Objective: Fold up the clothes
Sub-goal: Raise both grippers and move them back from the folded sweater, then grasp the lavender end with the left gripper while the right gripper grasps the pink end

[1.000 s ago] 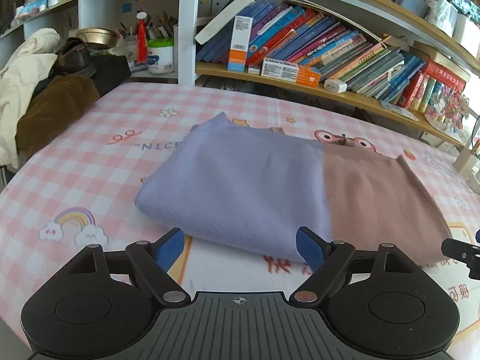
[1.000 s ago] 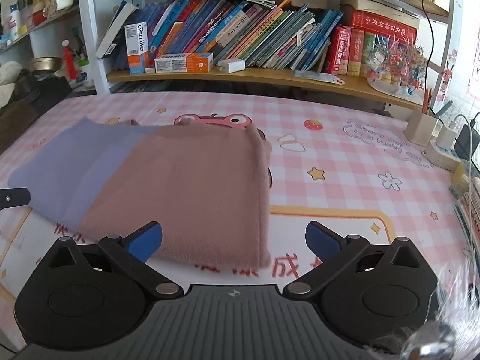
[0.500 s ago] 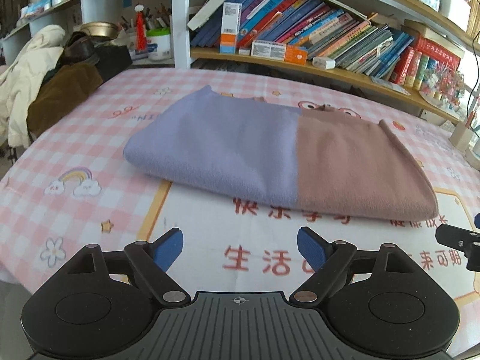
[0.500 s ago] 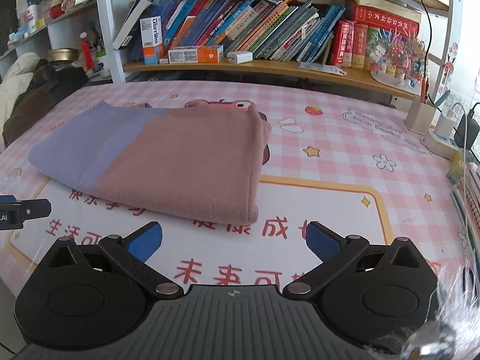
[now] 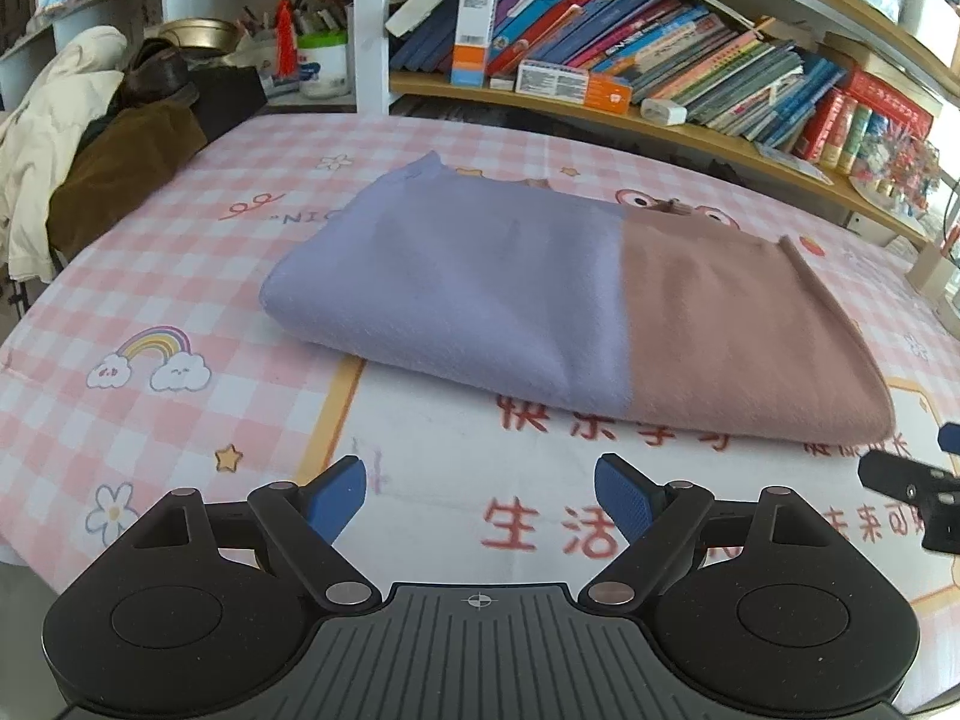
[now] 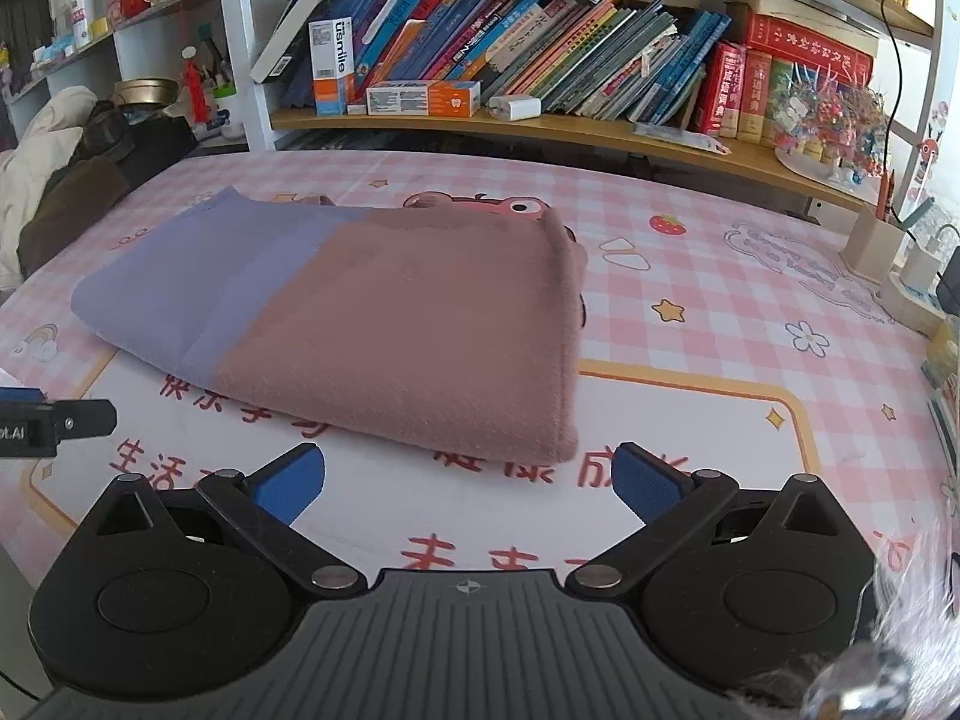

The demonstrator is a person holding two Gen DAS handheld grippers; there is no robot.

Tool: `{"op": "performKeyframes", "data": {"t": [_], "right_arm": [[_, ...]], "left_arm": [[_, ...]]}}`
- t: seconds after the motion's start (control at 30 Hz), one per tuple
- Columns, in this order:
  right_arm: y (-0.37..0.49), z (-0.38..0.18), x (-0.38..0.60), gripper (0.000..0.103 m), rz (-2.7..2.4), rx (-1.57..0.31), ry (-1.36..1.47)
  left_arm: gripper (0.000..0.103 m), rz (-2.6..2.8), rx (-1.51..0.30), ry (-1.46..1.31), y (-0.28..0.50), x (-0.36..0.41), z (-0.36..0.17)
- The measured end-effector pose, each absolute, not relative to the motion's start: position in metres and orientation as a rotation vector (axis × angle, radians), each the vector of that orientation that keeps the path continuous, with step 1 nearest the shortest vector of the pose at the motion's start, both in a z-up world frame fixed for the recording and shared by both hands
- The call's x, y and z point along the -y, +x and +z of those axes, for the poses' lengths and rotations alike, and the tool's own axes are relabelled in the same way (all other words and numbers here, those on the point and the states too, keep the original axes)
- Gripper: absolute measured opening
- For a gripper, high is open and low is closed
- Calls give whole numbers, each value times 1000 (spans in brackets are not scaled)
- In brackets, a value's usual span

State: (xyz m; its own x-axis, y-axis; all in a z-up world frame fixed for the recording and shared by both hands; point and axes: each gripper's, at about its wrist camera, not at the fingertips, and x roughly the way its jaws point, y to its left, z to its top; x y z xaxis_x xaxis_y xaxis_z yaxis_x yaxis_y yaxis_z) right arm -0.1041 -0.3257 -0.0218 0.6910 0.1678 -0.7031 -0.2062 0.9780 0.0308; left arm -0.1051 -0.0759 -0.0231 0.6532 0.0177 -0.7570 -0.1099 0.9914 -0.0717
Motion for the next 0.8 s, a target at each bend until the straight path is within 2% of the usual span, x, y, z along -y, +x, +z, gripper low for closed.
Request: {"op": "performKeyframes", "data": {"t": [0.33, 0.8], "right_arm": [[-91, -25, 308, 103, 166, -803, -51], [-83, -22, 303, 103, 48, -815, -60]], "left_arm": [[86, 27, -883, -142, -84, 56, -31], [86, 56, -889, -548, -54, -16, -52]]}}
